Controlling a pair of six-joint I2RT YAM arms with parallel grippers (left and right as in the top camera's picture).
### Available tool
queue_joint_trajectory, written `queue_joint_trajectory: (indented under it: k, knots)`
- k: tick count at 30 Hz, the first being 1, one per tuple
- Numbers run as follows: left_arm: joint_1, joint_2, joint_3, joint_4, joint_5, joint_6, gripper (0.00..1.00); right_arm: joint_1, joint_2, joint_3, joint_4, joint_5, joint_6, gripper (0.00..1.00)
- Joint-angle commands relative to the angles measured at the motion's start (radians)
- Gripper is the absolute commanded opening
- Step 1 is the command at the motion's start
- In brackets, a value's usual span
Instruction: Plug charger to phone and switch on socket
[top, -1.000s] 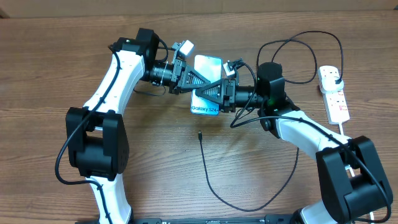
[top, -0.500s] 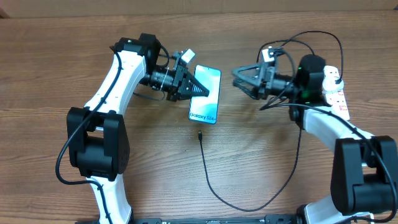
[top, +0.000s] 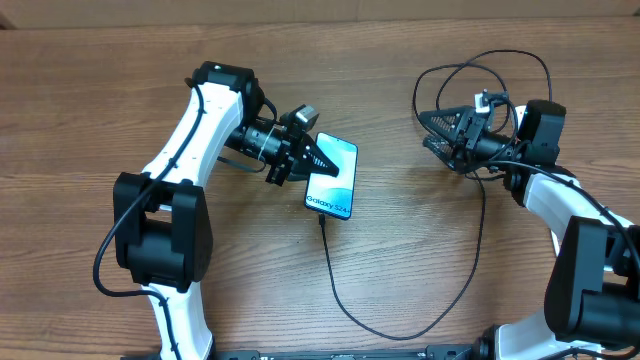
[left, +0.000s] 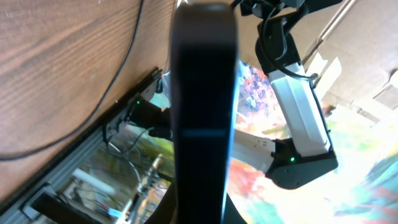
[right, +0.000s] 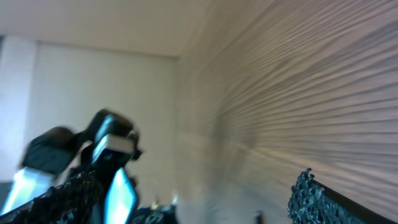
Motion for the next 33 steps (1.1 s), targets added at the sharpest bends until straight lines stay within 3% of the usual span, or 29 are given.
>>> queue_joint_trajectory:
  k: [1, 13, 21, 33]
  knots:
    - [-0.029, -0.036, 0.016, -0.007, 0.034, -0.111, 0.04, -0.003, 0.003, 0.003, -0.011, 0.156, -0.096, 1.00]
    - [-0.056, -0.036, 0.016, -0.007, 0.102, -0.358, 0.04, -0.003, 0.003, 0.003, -0.012, 0.553, -0.096, 1.00]
    - [-0.056, -0.036, 0.016, -0.007, 0.103, -0.456, 0.04, -0.003, 0.003, 0.003, -0.012, 0.574, -0.096, 1.00]
    - [-0.056, -0.036, 0.016, -0.007, 0.103, -0.455, 0.04, -0.003, 0.003, 0.003, -0.012, 0.575, -0.096, 1.00]
